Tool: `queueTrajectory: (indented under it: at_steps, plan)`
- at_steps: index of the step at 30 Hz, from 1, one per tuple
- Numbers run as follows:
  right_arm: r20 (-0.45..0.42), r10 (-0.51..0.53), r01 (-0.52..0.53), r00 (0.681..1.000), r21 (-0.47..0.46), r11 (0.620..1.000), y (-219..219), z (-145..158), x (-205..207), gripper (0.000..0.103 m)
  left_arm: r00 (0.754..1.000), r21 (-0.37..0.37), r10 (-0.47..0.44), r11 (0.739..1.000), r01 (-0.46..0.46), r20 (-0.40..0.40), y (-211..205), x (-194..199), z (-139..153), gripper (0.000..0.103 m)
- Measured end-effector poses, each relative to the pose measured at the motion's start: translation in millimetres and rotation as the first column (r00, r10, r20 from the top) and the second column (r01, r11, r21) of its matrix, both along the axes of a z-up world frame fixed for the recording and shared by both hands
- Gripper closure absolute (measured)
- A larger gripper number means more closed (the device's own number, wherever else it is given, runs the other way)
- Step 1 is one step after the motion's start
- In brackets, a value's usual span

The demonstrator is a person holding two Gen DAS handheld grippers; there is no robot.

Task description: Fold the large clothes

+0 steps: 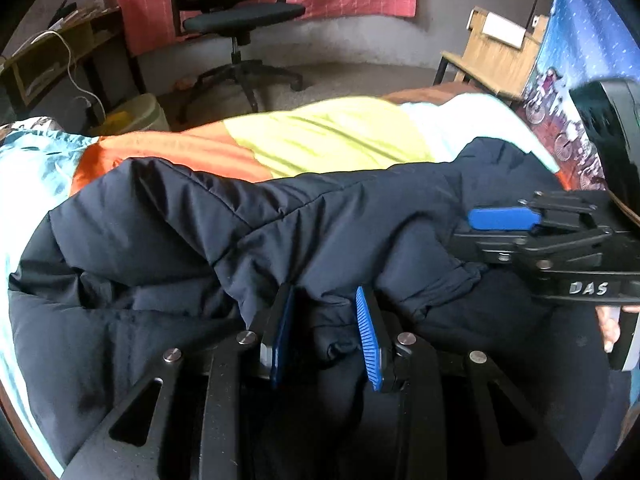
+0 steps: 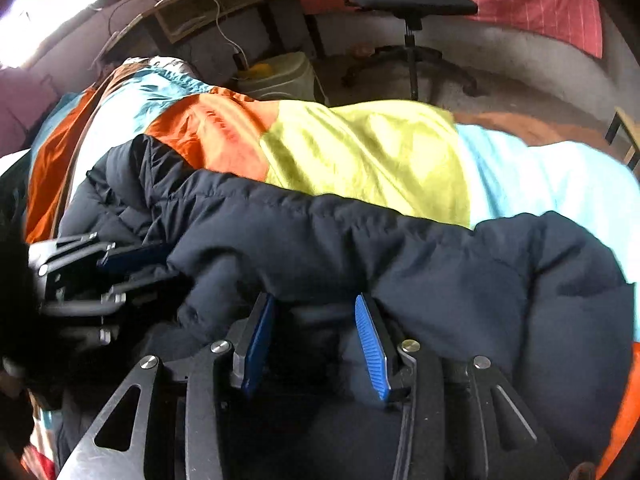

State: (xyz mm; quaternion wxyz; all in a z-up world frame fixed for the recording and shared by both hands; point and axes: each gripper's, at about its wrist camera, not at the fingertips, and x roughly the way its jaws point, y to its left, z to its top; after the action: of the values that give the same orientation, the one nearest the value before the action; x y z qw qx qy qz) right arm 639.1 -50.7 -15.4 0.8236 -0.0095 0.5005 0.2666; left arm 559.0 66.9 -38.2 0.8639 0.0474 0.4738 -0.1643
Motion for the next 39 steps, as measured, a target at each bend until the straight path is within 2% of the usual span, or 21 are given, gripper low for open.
queueTrajectory:
  at_steps: [4, 7, 10, 13, 16, 18, 21, 24, 25, 29, 32, 36, 37, 38, 39]
  plan:
    - [0.033, -0.029, 0.030, 0.999, -0.041, 0.999, -37, 7, -22, 0.065, 1.000, -0.060, 0.014, 0.998, -0.016, -0.018, 14, -10, 5, 0.074]
    - [-0.020, -0.049, 0.049, 0.999, -0.006, 0.999, -45, -14, -20, 0.065, 0.999, -0.023, 0.037, 0.999, -0.037, -0.029, 6, -5, -3, 0.074]
    - [0.006, -0.066, 0.066, 0.998, -0.060, 0.996, -34, -23, -20, 0.065, 0.998, 0.033, 0.064, 0.997, -0.063, -0.007, -3, -7, -4, 0.074]
    - [0.019, -0.071, 0.071, 0.997, -0.053, 0.996, -36, -10, -27, 0.065, 0.995, 0.020, 0.092, 0.996, -0.092, 0.035, -1, -21, 11, 0.074]
    - [0.053, -0.096, 0.094, 0.994, 0.040, 0.995, -56, 13, -46, 0.063, 0.986, -0.041, 0.140, 0.990, -0.137, 0.086, 8, -43, 29, 0.074]
    - [0.093, -0.118, 0.112, 0.989, 0.067, 0.991, -65, 25, -60, 0.047, 0.981, -0.059, 0.161, 0.986, -0.156, 0.107, 12, -53, 38, 0.073]
    - [0.124, -0.160, 0.147, 0.979, 0.108, 0.983, -78, 37, -79, 0.044, 0.976, -0.053, 0.185, 0.982, -0.180, 0.112, 14, -65, 46, 0.065]
    - [0.147, -0.192, 0.177, 0.970, 0.112, 0.978, -84, 41, -92, 0.041, 0.973, -0.056, 0.203, 0.979, -0.197, 0.110, 15, -78, 53, 0.064]
    - [0.151, -0.199, 0.182, 0.968, 0.115, 0.977, -85, 43, -95, 0.040, 0.971, -0.062, 0.209, 0.977, -0.203, 0.115, 16, -85, 56, 0.062]
    - [0.189, -0.230, 0.205, 0.955, 0.142, 0.968, -95, 54, -117, 0.027, 0.959, -0.116, 0.237, 0.968, -0.220, 0.155, 17, -112, 73, 0.034]
    - [0.219, -0.241, 0.208, 0.945, 0.163, 0.964, -99, 64, -136, 0.019, 0.947, -0.155, 0.258, 0.961, -0.230, 0.191, 17, -136, 89, 0.026]
    - [0.256, -0.253, 0.211, 0.933, 0.179, 0.961, -99, 78, -159, 0.009, 0.942, -0.179, 0.263, 0.957, -0.227, 0.208, 15, -160, 111, 0.025]
    - [0.265, -0.256, 0.212, 0.930, 0.183, 0.960, -99, 81, -165, 0.007, 0.941, -0.175, 0.263, 0.958, -0.228, 0.211, 15, -165, 115, 0.021]
    - [0.275, -0.260, 0.213, 0.926, 0.190, 0.959, -99, 86, -172, 0.003, 0.940, -0.169, 0.265, 0.958, -0.231, 0.216, 13, -170, 120, 0.012]
    - [0.285, -0.262, 0.213, 0.922, 0.194, 0.958, -99, 90, -177, 0.000, 0.937, -0.168, 0.269, 0.957, -0.235, 0.223, 11, -176, 124, 0.008]
